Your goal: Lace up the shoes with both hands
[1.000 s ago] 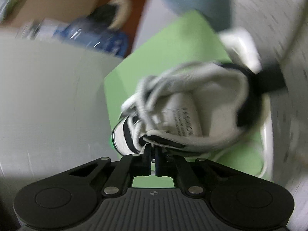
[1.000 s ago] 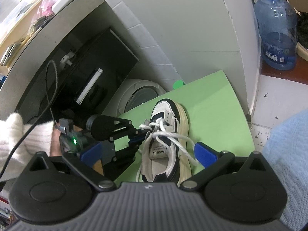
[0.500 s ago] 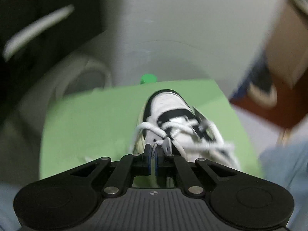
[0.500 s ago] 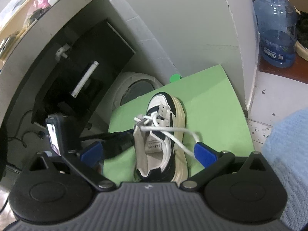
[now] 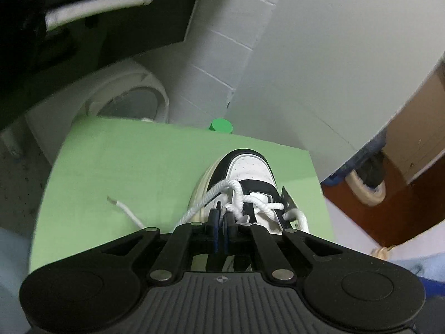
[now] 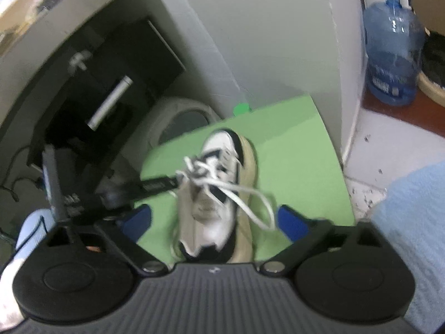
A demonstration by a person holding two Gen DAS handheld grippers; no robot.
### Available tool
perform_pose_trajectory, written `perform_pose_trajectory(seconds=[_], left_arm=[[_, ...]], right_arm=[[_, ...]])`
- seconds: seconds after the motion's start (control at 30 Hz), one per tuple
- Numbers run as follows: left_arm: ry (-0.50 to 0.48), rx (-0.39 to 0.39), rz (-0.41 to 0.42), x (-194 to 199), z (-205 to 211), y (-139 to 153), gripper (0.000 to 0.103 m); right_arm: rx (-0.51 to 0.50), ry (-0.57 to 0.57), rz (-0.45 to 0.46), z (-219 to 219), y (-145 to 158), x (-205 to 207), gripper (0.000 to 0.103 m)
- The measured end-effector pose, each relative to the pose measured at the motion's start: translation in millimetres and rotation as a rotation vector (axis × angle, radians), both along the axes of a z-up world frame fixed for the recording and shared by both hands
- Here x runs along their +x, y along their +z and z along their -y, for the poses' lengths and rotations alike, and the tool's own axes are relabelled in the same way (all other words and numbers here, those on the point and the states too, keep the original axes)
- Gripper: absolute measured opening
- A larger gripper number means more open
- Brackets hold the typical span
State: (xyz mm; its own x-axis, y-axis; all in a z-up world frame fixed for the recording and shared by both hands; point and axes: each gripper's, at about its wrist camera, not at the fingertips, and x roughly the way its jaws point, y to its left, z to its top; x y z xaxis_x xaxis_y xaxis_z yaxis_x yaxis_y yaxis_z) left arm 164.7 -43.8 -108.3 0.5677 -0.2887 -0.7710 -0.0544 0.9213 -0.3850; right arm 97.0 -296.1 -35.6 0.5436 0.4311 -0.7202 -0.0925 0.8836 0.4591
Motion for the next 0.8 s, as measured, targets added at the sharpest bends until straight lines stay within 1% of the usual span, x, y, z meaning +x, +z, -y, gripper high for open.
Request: perform_pose_trajectory(seconds=[0.03,0.07,0.1,0.13,0.2,0.23,0.27,0.33,0.4,0.43,0.47,0.5,0.53,0.57,0.63,0.8], left_arm=[[0.026,-0.05,-0.024,2,-7,-3,0.003],[0.04,-0.081,-0.039,4,-12,-5,0.003],[0.042,-0.093,-0.043,5,-14,-6,0.003],[0.041,-0.1,-0.045,5,-15,-7,0.003],[0.038,-0.103,-0.042,5,-15,-5,0.003],[0.037,-0.104,-0.039,4,-15,-4,0.003],[0.043,-0.114,-0.04,2,-17,-5,0.003],[0.066,-0.145,-0.047,1,-22,-9,0.003],[0.09,-0.175,-0.052,-1,-27,-10,0.003],[0.103,-0.189,-0.055,-2,-30,-10,0.003],[0.121,-0.218,-0.061,-2,-34,-12,0.003],[0.141,-0.252,-0.07,-1,-39,-14,0.003],[0.16,-0.285,-0.079,0,-44,-17,0.003],[0.179,-0.313,-0.084,0,-48,-18,0.003],[0.187,-0.313,-0.054,0,-52,-13,0.003],[0.16,-0.28,0.034,3,-56,7,0.003]], right_arm=[[-0.012,0.002,0.01,-7,0,0,0.068],[-0.028,0.005,0.014,-14,0,0,0.064],[-0.041,0.016,0.014,-22,-2,0,0.055],[-0.044,0.041,0.002,-30,-6,2,0.043],[-0.046,0.089,-0.027,-43,-12,7,0.027],[-0.053,0.1,-0.036,-50,-16,11,0.023],[-0.065,0.108,-0.042,-56,-21,15,0.022],[-0.107,0.124,-0.064,-69,-34,26,0.008],[-0.146,0.133,-0.088,-80,-48,35,0.005],[-0.169,0.135,-0.092,-84,-56,38,0.004],[-0.199,0.137,-0.095,-86,-63,39,0.004],[-0.224,0.137,-0.11,-88,-71,41,0.002],[-0.216,0.133,-0.137,-86,-78,43,0.0],[-0.184,0.123,-0.158,-82,-82,44,0.0],[-0.151,0.109,-0.17,-77,-83,44,0.0],[-0.181,0.118,-0.156,-80,-83,40,0.0]])
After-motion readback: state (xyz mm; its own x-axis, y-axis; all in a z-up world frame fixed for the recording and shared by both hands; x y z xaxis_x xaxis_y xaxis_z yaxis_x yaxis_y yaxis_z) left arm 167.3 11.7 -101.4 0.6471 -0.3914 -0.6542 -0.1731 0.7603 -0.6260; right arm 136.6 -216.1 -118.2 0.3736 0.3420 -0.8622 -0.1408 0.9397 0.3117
